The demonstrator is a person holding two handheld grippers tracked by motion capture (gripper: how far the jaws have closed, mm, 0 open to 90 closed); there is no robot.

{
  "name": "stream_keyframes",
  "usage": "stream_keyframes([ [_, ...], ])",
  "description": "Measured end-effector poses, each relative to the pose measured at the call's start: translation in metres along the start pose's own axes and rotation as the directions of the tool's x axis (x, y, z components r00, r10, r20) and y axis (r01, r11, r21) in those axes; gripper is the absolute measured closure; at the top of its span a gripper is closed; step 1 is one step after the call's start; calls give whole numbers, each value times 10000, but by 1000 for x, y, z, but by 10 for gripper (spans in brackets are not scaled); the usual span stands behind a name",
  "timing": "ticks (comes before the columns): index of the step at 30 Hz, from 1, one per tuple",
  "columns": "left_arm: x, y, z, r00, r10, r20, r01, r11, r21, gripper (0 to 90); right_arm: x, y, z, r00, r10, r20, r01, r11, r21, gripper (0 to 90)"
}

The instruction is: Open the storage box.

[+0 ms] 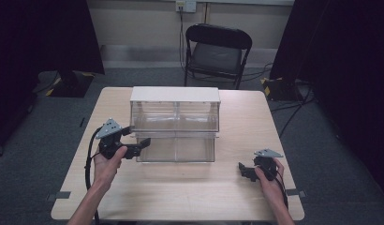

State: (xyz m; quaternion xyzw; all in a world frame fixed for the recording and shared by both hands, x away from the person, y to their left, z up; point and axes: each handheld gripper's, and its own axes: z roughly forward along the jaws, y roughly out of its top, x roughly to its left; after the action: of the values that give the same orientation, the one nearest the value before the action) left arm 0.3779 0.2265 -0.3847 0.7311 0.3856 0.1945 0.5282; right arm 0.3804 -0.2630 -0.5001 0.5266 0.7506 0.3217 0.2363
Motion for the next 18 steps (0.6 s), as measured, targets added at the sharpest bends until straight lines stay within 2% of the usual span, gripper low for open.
stream_keyframes([
  [8,1,-1,-1,10000,-60,-56,60,10000,-8,153,0,0,0,10000,2,-1,-2,10000,0,110],
  [10,1,-1,-1,9999,56,-114,-56,10000,12,153,0,0,0,10000,-6,-2,6,10000,-4,110],
  [18,2,-3,0,9999,-97,-65,97,9999,-57,152,0,0,0,10000,0,-2,0,10000,-1,111],
])
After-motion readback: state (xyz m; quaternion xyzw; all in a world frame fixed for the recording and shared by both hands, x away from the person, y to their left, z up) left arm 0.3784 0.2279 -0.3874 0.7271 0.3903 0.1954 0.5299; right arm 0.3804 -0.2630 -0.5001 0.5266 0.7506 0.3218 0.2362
